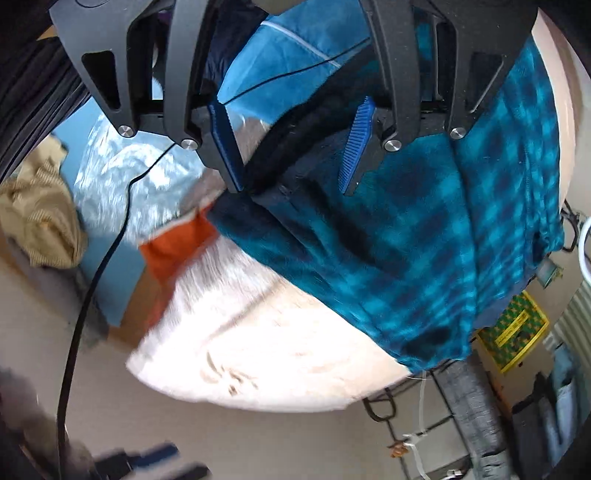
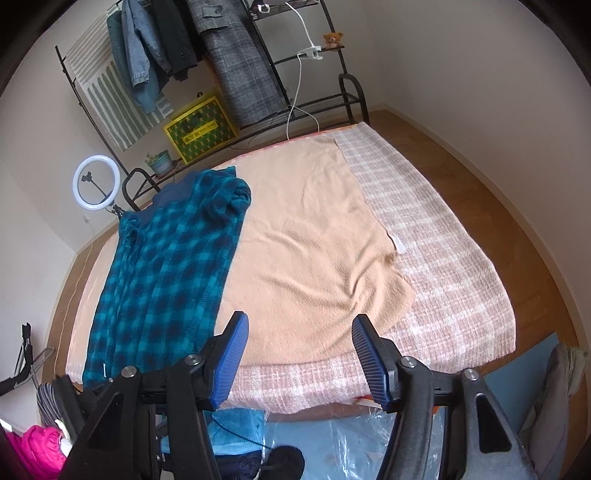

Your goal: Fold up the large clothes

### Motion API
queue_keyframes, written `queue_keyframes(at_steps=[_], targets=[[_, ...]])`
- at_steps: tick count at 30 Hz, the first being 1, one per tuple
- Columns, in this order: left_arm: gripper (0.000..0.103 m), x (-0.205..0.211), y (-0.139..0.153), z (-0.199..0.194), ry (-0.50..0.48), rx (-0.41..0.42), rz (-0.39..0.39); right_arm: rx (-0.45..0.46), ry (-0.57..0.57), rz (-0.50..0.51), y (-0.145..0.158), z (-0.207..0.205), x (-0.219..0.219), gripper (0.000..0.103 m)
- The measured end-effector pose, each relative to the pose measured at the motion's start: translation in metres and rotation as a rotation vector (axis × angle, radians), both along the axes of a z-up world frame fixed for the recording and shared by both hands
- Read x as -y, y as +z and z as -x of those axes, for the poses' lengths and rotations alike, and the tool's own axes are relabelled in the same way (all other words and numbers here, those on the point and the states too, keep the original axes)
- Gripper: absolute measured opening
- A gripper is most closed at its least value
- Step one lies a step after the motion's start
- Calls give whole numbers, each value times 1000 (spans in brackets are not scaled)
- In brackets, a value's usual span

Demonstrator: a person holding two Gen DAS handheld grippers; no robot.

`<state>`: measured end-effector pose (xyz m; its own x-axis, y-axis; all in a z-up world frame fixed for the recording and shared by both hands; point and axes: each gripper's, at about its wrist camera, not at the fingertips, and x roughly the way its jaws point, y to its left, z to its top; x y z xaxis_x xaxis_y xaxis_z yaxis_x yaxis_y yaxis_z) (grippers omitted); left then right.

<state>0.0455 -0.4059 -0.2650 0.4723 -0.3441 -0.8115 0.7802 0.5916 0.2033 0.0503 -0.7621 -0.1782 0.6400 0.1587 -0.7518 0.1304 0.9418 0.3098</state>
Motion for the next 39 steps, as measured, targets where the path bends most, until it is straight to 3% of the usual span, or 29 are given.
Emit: queue_keyframes(at_steps=[1,4,9,11,13,15,18,21,28,39], targets=[[69,5,-5,3,-12,22,-23,-1,-2,-6,-2,-1,2,61],[71,20,-13,11,-43,107,-80,-8,-2,-30,-7,-2,4,61],[71,30,-21,4,-17,119,-84,-27,9,-34,-15,-13,-1,61],[64,27,-15,-1,6,85,-39,-29,18,-43,-17,-18,-3,61],[41,20,-7,-5,26,45,10,-30,31,-47,-17,-24,-7,61],[25,8,3,-16,48,-44,81,-30,43,-51,-17,-32,-9,61],[17,-11,19,-32,94,-159,193,-30,45,-88,-20,-49,-12,61],[16,-27,32,-38,137,-192,271,-35,56,-150,-25,-73,-16,64],[15,-54,51,-42,206,-287,405,-62,85,-310,-42,-154,-32,81],[15,-64,55,-48,224,-361,489,-144,24,-401,-110,-289,-77,82]])
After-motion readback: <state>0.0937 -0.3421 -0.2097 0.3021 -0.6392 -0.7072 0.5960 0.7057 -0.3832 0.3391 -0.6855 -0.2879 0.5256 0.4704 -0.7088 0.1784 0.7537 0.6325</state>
